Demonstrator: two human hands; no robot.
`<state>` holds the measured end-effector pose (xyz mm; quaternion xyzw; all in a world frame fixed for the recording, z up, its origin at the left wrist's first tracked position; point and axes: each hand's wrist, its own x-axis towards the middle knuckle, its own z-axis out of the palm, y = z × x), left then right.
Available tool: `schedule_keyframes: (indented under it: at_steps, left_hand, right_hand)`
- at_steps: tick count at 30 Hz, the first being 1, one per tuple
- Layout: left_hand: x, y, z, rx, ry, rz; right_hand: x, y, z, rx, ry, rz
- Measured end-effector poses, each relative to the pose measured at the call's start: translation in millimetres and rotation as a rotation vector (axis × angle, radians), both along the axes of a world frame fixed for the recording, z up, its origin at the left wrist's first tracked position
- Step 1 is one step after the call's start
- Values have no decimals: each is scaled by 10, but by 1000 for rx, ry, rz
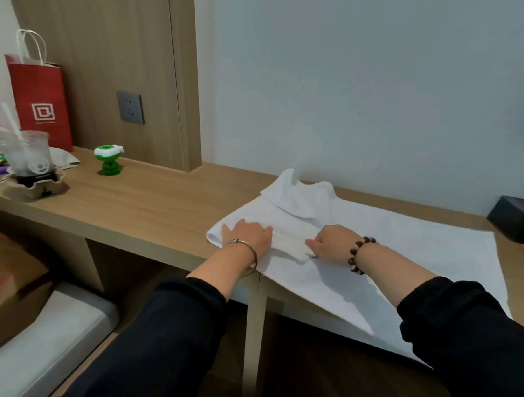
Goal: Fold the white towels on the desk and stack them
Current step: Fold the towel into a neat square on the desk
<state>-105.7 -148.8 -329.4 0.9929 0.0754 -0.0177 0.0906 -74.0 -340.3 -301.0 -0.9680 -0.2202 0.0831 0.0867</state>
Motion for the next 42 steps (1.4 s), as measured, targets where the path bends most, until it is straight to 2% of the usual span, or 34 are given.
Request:
schedule_keyframes:
  at_steps: [2, 4, 5, 6, 8, 9, 11, 14, 18, 21, 23, 26, 28, 32, 35, 37, 42]
  left_hand:
    - [50, -8, 56, -133, -50, 120]
    - [89, -43, 69, -182, -42, 144]
    - [97, -70, 47, -188, -19, 157]
    - [91, -101, 8, -186, 12, 167]
    - [71, -153, -112, -112, 55, 132]
    - [71, -160, -175, -42, 62, 82]
    - [120, -123, -267, 54, 55, -6]
    - [247, -34, -263, 106, 88, -84]
    - [424, 13, -136, 208, 156, -138]
    - [535, -82, -18, 379, 101, -139]
    - [551, -223, -16, 358, 68, -151]
    - [509, -365, -139, 121, 83, -189]
    - [487, -366, -226, 100, 70, -197]
    - [488, -345, -296, 127, 25, -180]
    - [471, -349, -296, 125, 12, -184]
    - [461, -346, -295, 116, 0, -182]
    - [448, -348, -272, 98, -19, -180]
  right_hand:
    - [-38, 30, 79, 47, 165, 10]
    - [-69, 21, 156, 134, 333, 17]
    - [-56, 16, 176, 182, 323, 18]
    - [-11, 8, 168, 194, 233, 13]
    - [91, -8, 136, 89, 7, 31]
    - [122, -25, 105, 5, -33, 45]
    - [173, -111, 17, -117, -37, 53]
    - [222, -259, -82, -62, -69, 2]
    - [166, -180, -103, -211, -193, -55]
    - [110, -128, -121, -243, -267, -61]
    - [105, -158, -117, -203, -285, -66]
    - [147, -227, -114, -151, -250, -59]
    - [198, -251, -99, -218, -251, -37]
    - [391, -263, 3, -635, -511, 71]
    - [477, -357, 177, -840, -567, 38]
    - [431, -454, 241, -887, -530, -28]
    - [47, -554, 121, -944, -214, -214]
